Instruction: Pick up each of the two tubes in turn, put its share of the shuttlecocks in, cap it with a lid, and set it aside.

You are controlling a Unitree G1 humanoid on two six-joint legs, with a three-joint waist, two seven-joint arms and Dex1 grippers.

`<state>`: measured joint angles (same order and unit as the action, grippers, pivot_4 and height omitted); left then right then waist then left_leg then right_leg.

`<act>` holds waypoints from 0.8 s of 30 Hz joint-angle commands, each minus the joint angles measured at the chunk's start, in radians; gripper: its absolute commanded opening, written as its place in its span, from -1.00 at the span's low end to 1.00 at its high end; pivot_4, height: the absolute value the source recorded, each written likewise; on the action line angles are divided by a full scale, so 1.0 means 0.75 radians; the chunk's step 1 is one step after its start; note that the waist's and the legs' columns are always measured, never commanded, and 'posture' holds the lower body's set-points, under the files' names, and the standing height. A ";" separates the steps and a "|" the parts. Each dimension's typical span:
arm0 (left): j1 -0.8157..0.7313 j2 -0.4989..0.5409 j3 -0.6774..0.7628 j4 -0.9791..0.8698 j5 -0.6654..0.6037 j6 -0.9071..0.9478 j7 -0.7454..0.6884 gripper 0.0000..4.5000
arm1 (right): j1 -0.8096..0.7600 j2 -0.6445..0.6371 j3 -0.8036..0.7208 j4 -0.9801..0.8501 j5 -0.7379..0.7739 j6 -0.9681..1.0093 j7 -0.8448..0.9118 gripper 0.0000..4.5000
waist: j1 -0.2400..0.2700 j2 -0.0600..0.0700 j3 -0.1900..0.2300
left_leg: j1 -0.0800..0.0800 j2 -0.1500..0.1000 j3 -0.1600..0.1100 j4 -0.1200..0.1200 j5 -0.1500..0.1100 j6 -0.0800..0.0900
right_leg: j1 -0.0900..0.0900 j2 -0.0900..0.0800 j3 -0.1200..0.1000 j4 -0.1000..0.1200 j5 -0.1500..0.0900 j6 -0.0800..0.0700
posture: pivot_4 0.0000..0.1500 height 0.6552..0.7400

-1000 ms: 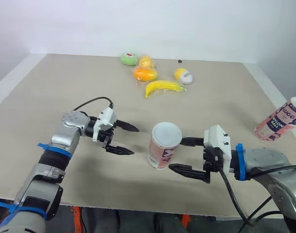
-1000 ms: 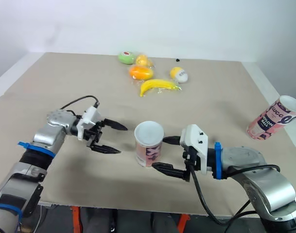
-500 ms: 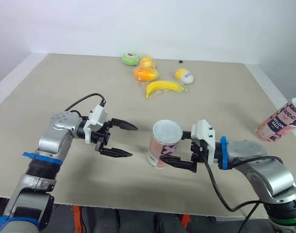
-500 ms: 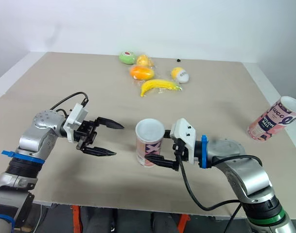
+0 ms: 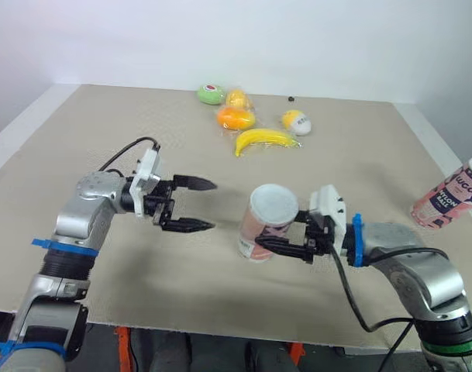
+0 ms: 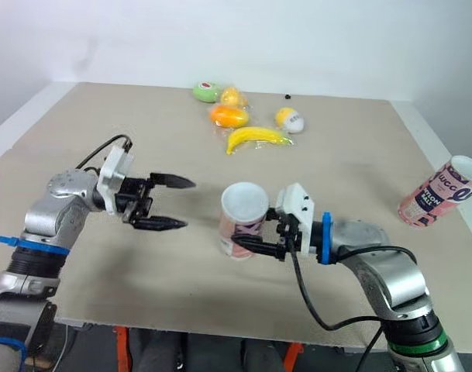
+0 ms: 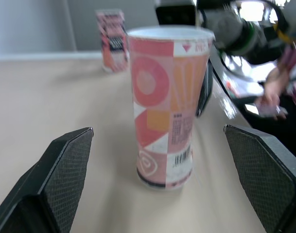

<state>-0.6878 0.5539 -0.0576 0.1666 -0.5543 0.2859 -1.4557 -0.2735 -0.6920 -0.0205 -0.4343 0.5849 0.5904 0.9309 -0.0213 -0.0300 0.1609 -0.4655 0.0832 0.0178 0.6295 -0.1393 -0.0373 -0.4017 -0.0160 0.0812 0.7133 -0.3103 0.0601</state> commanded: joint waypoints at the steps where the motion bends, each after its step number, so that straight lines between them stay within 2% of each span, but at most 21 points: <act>1: -0.085 -0.032 0.050 -0.041 -0.047 0.064 0.071 1.00 | -0.050 -0.046 -0.299 0.142 0.029 -0.036 -0.102 0.37 | 0.003 0.000 0.000 | 0.000 0.000 0.000 0.000 0.000 0.000 | 0.000 0.000 0.000 0.000 0.000 0.000 | 1.00 -0.14; 4: -0.119 -0.053 0.036 -0.030 -0.023 0.074 0.104 1.00 | -0.081 -0.087 -0.458 0.316 -0.026 -0.059 -0.220 0.37 | 0.003 0.000 0.000 | 0.000 -0.001 0.001 0.002 0.000 0.000 | 0.001 -0.001 0.000 0.000 0.001 0.002 | 1.00 -0.14; 9: -0.159 -0.106 0.005 0.008 0.043 0.065 0.188 1.00 | -0.047 -0.184 -0.544 0.522 -0.186 -0.101 -0.347 0.37 | 0.002 0.000 0.000 | 0.000 -0.001 0.000 0.001 0.000 0.000 | 0.000 -0.001 0.001 0.000 0.001 0.000 | 1.00 -0.14; 12: -0.177 -0.135 -0.004 0.022 0.059 0.072 0.216 1.00 | -0.043 -0.184 -0.587 0.609 -0.201 -0.086 -0.393 0.37 | -0.001 0.002 0.001 | 0.000 -0.001 0.001 0.000 0.000 0.000 | 0.000 -0.001 0.001 0.000 0.004 -0.006 | 1.00 -0.14; 20: -0.189 -0.159 -0.016 0.041 0.087 0.077 0.254 1.00 | -0.008 -0.128 -0.585 0.697 -0.166 -0.062 -0.402 0.37 | -0.001 0.005 0.002 | 0.000 -0.002 0.001 0.000 0.000 0.000 | 0.000 0.000 0.002 0.000 0.004 -0.006 | 1.00 -0.14; 24: -0.189 -0.164 -0.013 0.041 0.093 0.079 0.263 1.00 | 0.033 -0.124 -0.581 0.734 -0.147 -0.035 -0.360 0.95 | -0.001 0.005 0.002 | 0.000 -0.002 0.001 0.001 0.000 0.000 | 0.001 -0.001 0.002 0.000 0.004 -0.005 | 1.00 -0.14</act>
<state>-0.8035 0.4333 -0.0746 0.2144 -0.4871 0.3495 -1.2642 -0.2531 -0.7825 -0.4375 0.1092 0.4604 0.5610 0.6490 -0.0220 -0.0259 0.1622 -0.4655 0.0819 0.0183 0.6299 -0.1395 -0.0370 -0.4010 -0.0165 0.0823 0.7131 -0.3072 0.0564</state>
